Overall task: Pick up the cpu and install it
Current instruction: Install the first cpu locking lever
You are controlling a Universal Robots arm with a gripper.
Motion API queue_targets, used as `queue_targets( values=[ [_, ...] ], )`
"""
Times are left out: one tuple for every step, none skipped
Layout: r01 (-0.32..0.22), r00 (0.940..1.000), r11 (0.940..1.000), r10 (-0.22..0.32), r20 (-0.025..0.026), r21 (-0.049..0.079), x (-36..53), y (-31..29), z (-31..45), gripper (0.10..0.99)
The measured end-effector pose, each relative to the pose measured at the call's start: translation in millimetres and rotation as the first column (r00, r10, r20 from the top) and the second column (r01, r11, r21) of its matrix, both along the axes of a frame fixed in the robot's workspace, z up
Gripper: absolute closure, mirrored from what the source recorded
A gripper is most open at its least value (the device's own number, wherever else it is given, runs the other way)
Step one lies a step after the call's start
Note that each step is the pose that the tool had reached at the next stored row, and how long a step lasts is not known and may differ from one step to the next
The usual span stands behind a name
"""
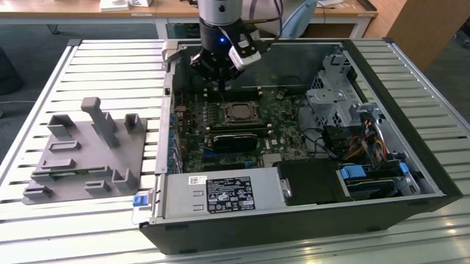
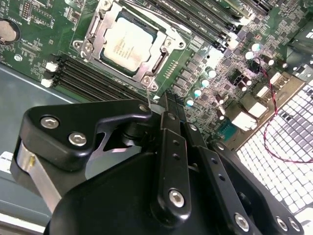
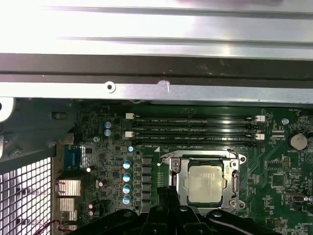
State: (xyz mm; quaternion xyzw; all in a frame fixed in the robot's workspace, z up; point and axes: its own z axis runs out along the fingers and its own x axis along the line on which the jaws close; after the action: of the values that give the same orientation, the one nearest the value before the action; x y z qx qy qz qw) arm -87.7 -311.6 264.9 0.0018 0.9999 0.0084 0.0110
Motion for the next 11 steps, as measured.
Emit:
queue_targets(
  values=[
    [0.000,1.0000,1.0000,0.000,0.0000,0.000,-0.8,0.0,0.0,0.980],
    [0.000,1.0000,1.0000,0.000,-0.0001,0.000,-1.6,0.1,0.0,0.980],
    [0.000,1.0000,1.0000,0.000,-0.0001,0.000,-2.5,0.1,-0.1,0.980],
    [0.000,1.0000,1.0000,0.000,-0.0001,0.000,-3.3,0.2,-0.1,0.980],
    [0.000,1.0000,1.0000,0.000,-0.0001,0.000,-4.1,0.2,-0.1,0.980],
    [0.000,1.0000,1.0000,0.000,-0.0001,0.000,-4.8,0.3,-0.1,0.980],
    [0.000,1.0000,1.0000,0.000,-0.0002,0.000,-5.4,0.4,-0.1,0.980],
    [0.000,1.0000,1.0000,0.000,-0.0002,0.000,-6.0,0.5,-0.1,0.980],
    [0.000,1.0000,1.0000,0.000,-0.0002,0.000,-6.4,0.7,-0.2,0.980],
    [0.000,1.0000,1.0000,0.000,-0.0002,0.000,-6.8,1.1,-0.2,0.980],
    [0.000,1.0000,1.0000,0.000,-0.0002,0.000,-7.1,1.7,-0.3,0.980]
  ],
)
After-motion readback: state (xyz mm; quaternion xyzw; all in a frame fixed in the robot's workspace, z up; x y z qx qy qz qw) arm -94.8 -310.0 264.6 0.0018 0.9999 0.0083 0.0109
